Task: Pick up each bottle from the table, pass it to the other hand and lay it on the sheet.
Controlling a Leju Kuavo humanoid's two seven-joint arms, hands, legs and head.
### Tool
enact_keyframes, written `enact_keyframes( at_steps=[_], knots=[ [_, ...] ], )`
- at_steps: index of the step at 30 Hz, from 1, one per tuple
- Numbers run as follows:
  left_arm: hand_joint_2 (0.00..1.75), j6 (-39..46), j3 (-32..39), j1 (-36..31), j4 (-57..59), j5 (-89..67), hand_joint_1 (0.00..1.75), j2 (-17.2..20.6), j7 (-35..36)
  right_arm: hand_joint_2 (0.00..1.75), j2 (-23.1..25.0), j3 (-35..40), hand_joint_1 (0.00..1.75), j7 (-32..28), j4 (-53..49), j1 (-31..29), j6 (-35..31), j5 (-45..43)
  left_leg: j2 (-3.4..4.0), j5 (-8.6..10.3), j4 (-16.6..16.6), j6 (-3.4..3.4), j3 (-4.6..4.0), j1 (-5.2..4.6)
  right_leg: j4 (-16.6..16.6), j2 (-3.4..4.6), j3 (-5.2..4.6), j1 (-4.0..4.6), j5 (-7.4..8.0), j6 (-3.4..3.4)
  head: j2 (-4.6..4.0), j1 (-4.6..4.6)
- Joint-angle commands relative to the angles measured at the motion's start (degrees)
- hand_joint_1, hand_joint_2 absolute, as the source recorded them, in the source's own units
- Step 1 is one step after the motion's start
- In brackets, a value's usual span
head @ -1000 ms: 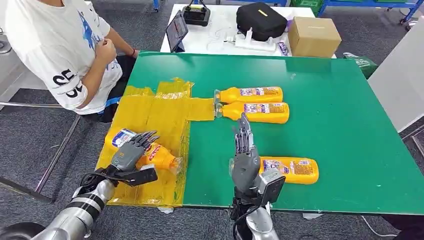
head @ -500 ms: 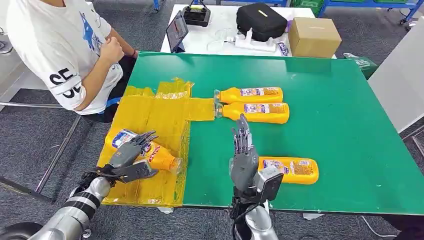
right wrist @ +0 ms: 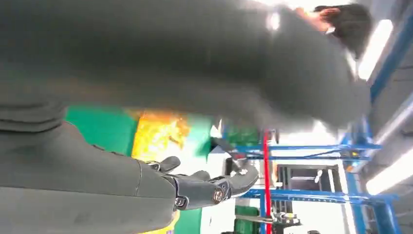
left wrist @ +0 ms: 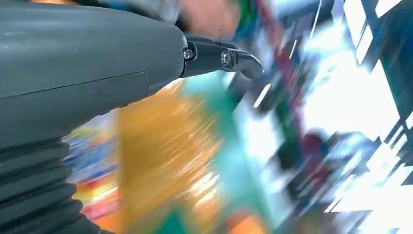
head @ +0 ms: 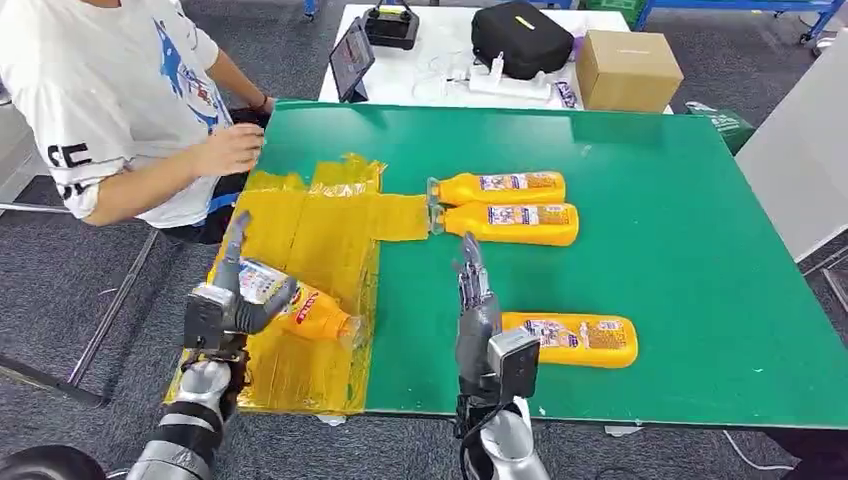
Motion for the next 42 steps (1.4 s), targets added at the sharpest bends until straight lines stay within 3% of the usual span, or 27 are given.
enact_keyframes(
  at_steps=[1, 4, 8, 13, 24, 29, 34, 42],
  knots=[
    [1.75, 16.37, -3.49, 7.53, -23.85, -0.85, 0.00, -4.58, -0.61, 1.75, -13.64, 0.74, 0.00, 12.62, 1.57, -2.28, -7.25, 22.31, 0.04, -0.11, -0.05, -0.01, 0.17, 0.05, -0.13, -0.03, 0.18, 0.07, -0.06, -0.04, 0.00, -0.02],
    [1.75, 15.95, -5.09, 12.46, -25.56, -0.44, 0.00, -5.05, -0.61, 1.75, -21.86, -3.42, 0.00, 21.59, -4.66, -0.87, -3.84, 31.35, 0.01, -0.17, -0.02, -0.01, 0.20, 0.05, -0.15, -0.10, 0.22, 0.08, -0.11, -0.02, 0.00, -0.04],
    [1.75, 14.83, -5.60, 16.22, -24.63, -2.50, 0.00, -5.80, -0.61, 1.75, -28.84, -8.28, 0.00, 27.50, -11.51, 2.93, 2.65, 35.79, -0.11, -0.19, 0.00, 0.08, 0.12, -0.06, -0.16, -0.20, 0.20, -0.03, -0.17, 0.05, 0.00, -0.04],
    [1.75, 13.79, -5.93, 16.62, -21.08, -3.18, 0.00, -6.51, -0.61, 1.75, -33.92, -11.77, 0.00, 31.97, -14.06, 6.59, 8.08, 36.09, -0.17, -0.24, 0.00, 0.11, -0.01, -0.20, -0.11, -0.25, 0.02, -0.17, -0.18, 0.00, 0.00, -0.04],
    [1.75, 11.33, -4.86, 14.49, -15.93, -4.33, 0.00, -7.18, -0.61, 1.75, -34.98, -11.00, 0.00, 34.30, -10.09, 7.65, 10.73, 35.26, 0.06, -0.27, -0.02, 0.08, 0.05, -0.12, -0.14, -0.05, 0.00, -0.05, -0.10, -0.04, 0.00, -0.07],
    [1.75, 10.75, -5.15, 12.74, -12.51, -3.84, 0.00, -7.35, -0.61, 1.75, -37.27, -11.18, 0.00, 35.65, -3.01, 4.61, 12.91, 33.33, 0.08, -0.23, -0.04, 0.11, 0.05, -0.09, -0.21, -0.06, 0.02, -0.04, -0.06, 0.00, 0.00, -0.04],
    [1.75, 10.82, -5.19, 12.60, -12.35, -3.79, 0.00, -7.32, -0.61, 1.75, -37.11, -11.18, 0.00, 35.62, -2.21, 3.85, 12.91, 33.35, 0.16, -0.24, -0.04, 0.09, 0.05, -0.10, -0.20, 0.02, 0.02, -0.05, -0.05, -0.03, 0.00, -0.04],
    [1.75, 9.89, -5.70, 10.57, -9.54, -3.82, 0.00, -7.27, -0.61, 1.75, -36.70, -9.53, 0.00, 34.18, 6.70, -5.95, 11.24, 38.67, 0.30, -0.21, -0.02, 0.10, -0.01, -0.12, -0.17, 0.17, -0.10, -0.08, 0.03, -0.01, 0.00, -0.04]
  ],
)
